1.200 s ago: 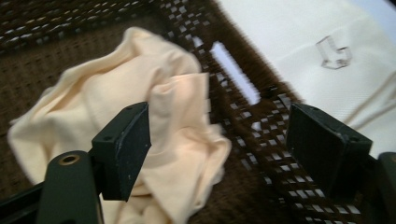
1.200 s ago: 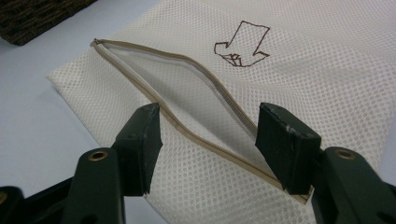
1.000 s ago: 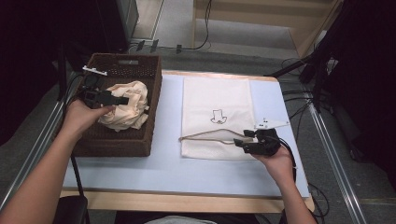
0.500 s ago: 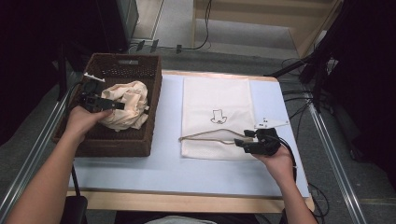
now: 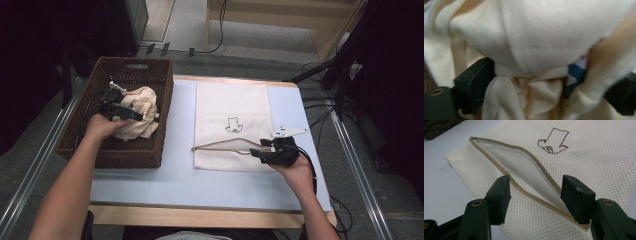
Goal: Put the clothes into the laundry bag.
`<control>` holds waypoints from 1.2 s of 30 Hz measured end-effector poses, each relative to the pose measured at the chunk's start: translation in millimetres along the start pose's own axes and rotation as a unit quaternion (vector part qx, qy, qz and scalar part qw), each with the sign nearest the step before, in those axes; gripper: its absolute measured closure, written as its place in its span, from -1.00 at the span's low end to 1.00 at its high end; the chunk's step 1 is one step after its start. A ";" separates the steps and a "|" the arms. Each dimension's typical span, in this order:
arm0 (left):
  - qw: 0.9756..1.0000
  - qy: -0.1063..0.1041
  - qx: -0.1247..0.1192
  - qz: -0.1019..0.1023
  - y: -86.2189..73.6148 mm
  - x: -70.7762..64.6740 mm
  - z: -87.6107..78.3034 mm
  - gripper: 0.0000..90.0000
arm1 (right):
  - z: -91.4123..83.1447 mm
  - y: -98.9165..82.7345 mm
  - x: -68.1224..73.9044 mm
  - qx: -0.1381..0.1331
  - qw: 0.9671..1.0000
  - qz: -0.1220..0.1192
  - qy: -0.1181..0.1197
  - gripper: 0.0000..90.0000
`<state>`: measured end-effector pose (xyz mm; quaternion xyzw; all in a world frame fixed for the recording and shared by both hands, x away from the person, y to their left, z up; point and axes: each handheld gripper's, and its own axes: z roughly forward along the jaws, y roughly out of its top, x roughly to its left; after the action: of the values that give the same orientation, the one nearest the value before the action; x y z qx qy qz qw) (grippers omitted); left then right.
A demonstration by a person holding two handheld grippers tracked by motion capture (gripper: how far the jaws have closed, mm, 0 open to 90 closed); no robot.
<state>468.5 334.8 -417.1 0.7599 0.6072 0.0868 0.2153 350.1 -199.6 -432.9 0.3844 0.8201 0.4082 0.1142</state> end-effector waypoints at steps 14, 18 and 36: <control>0.999 0.040 -0.028 -0.012 -4.2 -4.6 21.2 -1.00 | 3.2 1.0 0.2 0.006 1.000 -0.010 -0.006 -0.07; 0.998 0.051 -0.031 0.008 -2.1 -7.1 25.6 -1.00 | 4.1 1.6 1.0 0.009 1.000 -0.008 -0.007 -0.07; 0.998 0.050 -0.028 0.038 -2.9 -19.6 17.0 0.09 | 6.5 4.5 0.6 0.009 1.000 -0.018 -0.004 -0.07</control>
<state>467.7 312.7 -431.0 0.7708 0.5851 0.1498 0.2027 355.4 -193.7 -433.6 0.3724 0.8299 0.3972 0.1216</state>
